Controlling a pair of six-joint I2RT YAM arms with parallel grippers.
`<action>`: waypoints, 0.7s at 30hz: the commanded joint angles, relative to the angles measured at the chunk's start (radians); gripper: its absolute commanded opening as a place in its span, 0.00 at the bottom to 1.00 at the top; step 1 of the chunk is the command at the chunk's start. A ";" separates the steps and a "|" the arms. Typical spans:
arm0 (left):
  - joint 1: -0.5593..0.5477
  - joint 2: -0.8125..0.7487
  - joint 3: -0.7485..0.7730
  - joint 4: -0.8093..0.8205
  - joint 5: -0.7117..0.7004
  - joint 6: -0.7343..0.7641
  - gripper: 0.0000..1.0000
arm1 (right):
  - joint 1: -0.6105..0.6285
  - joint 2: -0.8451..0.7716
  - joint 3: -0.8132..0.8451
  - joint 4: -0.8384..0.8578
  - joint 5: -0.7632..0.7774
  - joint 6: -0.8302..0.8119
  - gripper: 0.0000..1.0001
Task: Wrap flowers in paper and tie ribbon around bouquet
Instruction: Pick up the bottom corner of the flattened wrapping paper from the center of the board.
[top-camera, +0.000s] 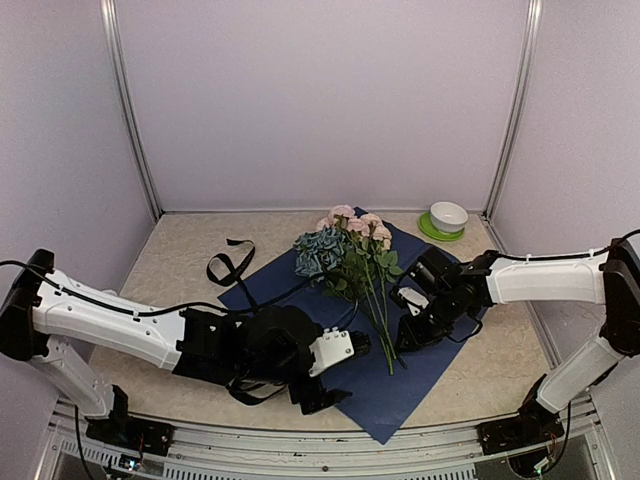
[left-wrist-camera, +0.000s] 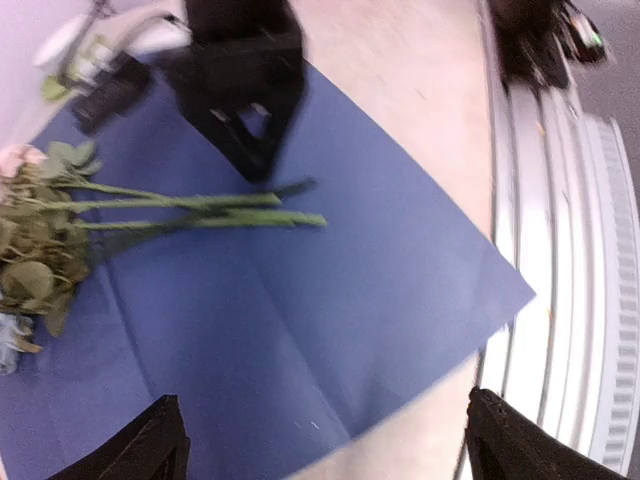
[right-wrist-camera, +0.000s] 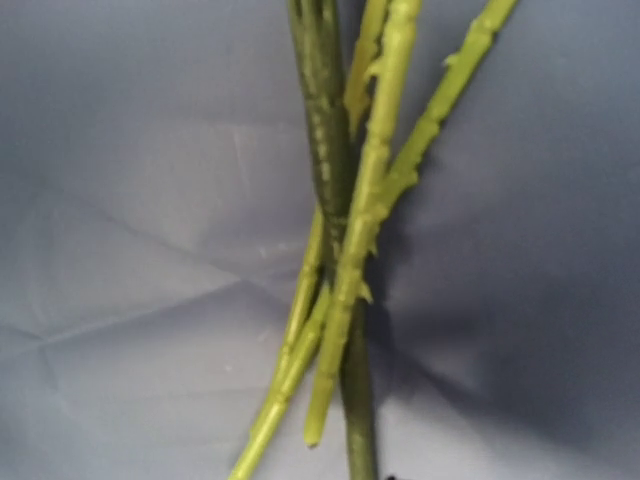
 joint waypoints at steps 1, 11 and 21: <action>0.007 -0.050 -0.169 0.001 0.267 0.185 0.94 | 0.003 -0.003 0.015 0.002 -0.023 -0.017 0.27; -0.105 -0.021 -0.408 0.406 -0.261 0.516 0.65 | 0.003 -0.022 -0.011 0.068 -0.096 -0.008 0.27; -0.097 0.135 -0.401 0.446 -0.258 0.578 0.53 | 0.004 -0.044 0.005 0.060 -0.108 -0.027 0.28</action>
